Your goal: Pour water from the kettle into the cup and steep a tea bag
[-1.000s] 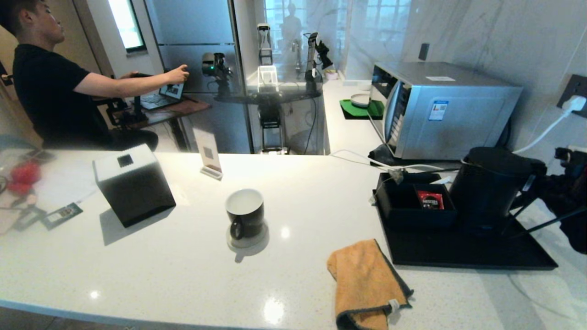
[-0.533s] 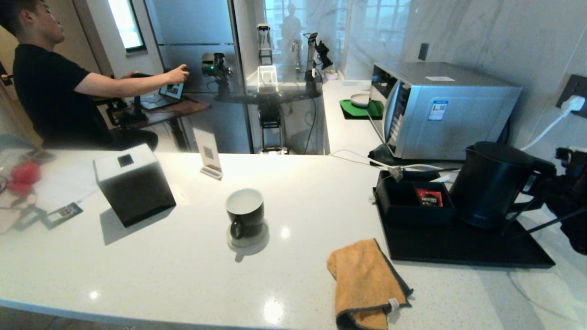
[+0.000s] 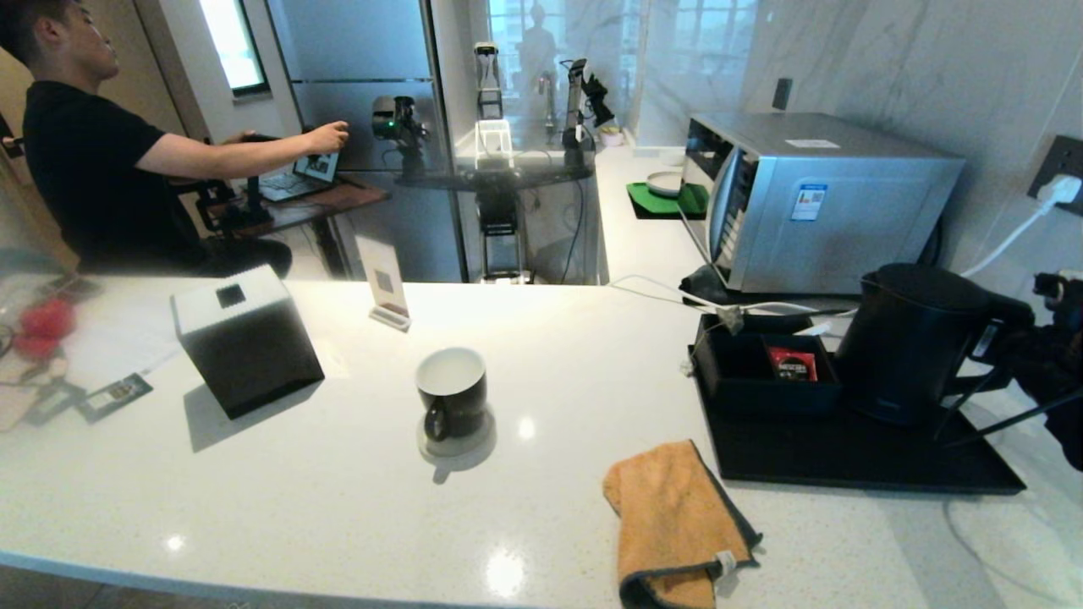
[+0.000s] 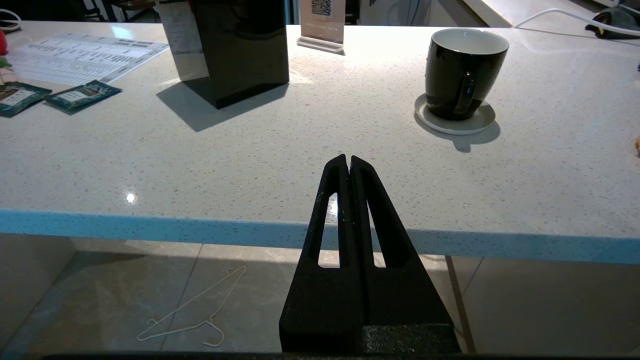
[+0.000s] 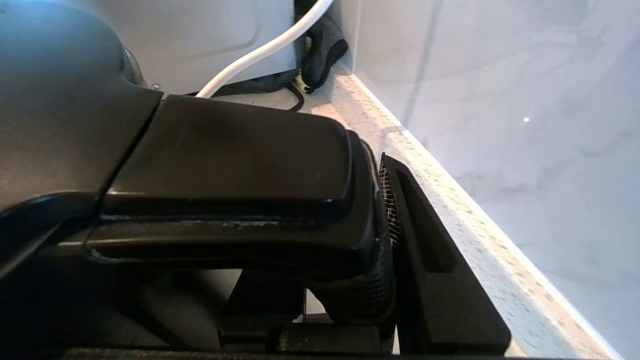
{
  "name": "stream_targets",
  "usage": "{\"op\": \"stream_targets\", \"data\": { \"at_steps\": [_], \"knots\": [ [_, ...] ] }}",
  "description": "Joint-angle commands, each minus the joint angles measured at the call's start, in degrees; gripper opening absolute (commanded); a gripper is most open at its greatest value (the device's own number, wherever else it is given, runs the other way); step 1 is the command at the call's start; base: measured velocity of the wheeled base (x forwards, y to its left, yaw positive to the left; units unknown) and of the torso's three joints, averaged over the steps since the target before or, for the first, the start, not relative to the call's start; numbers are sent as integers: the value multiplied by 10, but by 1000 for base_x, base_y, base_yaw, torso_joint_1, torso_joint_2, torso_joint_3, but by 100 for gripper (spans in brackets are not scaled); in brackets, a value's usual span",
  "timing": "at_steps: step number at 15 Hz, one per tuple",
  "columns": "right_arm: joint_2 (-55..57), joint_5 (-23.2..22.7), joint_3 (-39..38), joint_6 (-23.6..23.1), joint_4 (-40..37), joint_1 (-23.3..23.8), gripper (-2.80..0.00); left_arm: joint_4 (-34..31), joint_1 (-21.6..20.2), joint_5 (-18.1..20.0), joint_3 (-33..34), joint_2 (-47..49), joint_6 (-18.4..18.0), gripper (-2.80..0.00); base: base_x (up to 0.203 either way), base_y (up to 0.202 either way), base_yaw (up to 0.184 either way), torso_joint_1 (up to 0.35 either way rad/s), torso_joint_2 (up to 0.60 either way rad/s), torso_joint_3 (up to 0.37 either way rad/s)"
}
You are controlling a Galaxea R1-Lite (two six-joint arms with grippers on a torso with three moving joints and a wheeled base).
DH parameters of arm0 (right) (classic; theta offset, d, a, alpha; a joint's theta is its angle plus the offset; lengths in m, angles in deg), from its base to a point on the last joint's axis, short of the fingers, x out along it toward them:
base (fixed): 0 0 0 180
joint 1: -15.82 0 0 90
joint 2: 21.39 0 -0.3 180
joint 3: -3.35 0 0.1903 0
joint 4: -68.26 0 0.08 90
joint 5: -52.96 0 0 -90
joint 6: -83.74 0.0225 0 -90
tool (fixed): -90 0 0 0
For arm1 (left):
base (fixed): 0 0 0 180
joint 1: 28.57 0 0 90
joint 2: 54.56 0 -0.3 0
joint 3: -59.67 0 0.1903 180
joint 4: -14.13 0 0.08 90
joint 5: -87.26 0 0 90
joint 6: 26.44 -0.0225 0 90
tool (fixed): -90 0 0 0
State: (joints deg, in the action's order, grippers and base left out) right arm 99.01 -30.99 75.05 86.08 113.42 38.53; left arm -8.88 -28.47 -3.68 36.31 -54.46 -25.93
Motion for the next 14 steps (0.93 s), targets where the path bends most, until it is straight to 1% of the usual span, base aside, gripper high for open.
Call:
{"op": "stream_targets", "data": {
  "at_steps": [1, 10, 14],
  "knots": [
    [-29, -1, -16, 2, 7, 0, -280, 1, 0, 0, 0, 0, 0, -280, 0, 0, 0, 0, 0, 0],
    [-123, -2, -74, 17, -5, 0, -280, 1, 0, 0, 0, 0, 0, -280, 0, 0, 0, 0, 0, 0],
    [-176, -2, -96, 24, -37, 0, -280, 1, 0, 0, 0, 0, 0, -280, 0, 0, 0, 0, 0, 0]
  ]
}}
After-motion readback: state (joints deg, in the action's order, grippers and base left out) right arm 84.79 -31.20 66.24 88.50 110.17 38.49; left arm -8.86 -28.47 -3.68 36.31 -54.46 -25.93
